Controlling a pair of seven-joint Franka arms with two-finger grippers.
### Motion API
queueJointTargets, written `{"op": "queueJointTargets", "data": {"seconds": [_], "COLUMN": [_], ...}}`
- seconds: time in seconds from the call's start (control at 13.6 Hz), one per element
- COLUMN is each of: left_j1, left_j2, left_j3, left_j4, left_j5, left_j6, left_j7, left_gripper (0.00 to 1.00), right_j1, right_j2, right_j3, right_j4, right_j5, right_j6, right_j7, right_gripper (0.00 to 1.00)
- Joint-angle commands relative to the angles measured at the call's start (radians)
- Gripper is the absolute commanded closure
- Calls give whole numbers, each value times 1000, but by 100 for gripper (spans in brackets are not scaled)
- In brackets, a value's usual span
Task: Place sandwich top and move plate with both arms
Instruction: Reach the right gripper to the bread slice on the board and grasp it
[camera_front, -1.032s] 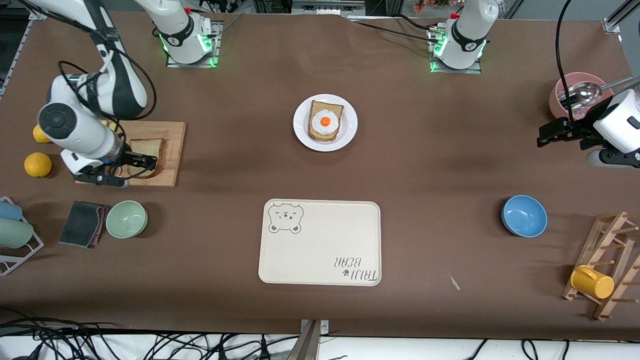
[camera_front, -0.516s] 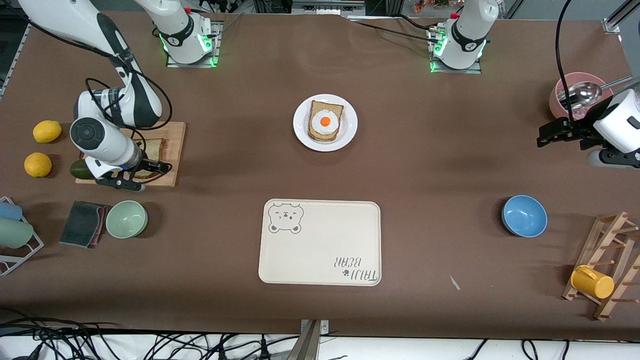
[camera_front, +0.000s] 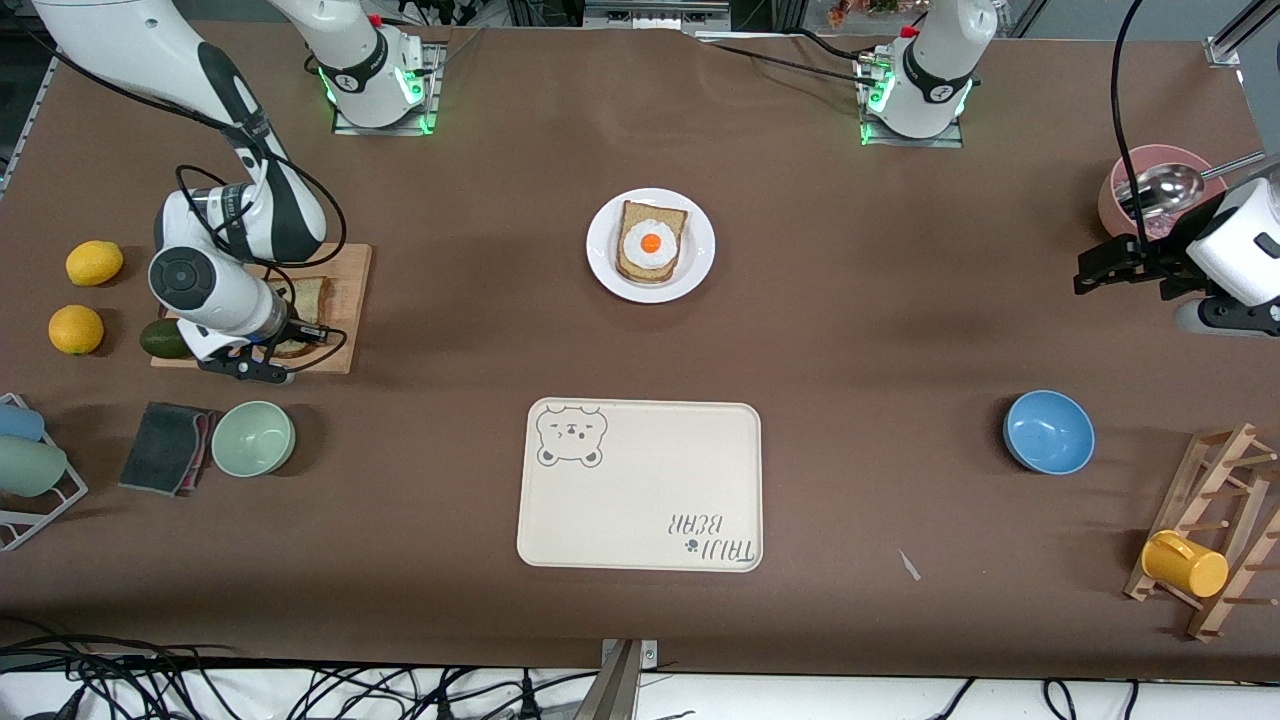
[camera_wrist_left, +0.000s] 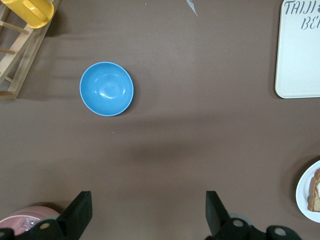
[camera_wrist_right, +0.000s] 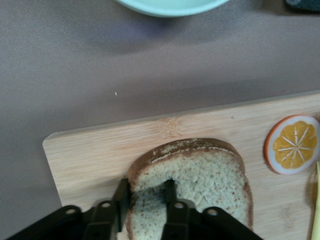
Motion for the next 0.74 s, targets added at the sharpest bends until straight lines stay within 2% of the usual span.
{"op": "queueJointTargets", "data": {"seconds": [0.0, 0.52, 0.66], "left_j1": [3, 3, 3], "left_j2": [5, 5, 5], "left_j3": [2, 3, 2], "left_j4": [14, 14, 14], "left_j5": [-2, -2, -2], "left_j6": [0, 0, 0], "left_j7": [-3, -5, -3], "left_gripper": [0, 0, 0], "right_j1": [-10, -8, -8], "right_j2": [30, 23, 18], "right_j3": [10, 13, 16], "right_j4": [5, 8, 71], "right_j5": [-17, -17, -15], "right_j6": [9, 6, -95], "right_j7": [21, 1, -5], "right_gripper": [100, 100, 100]}}
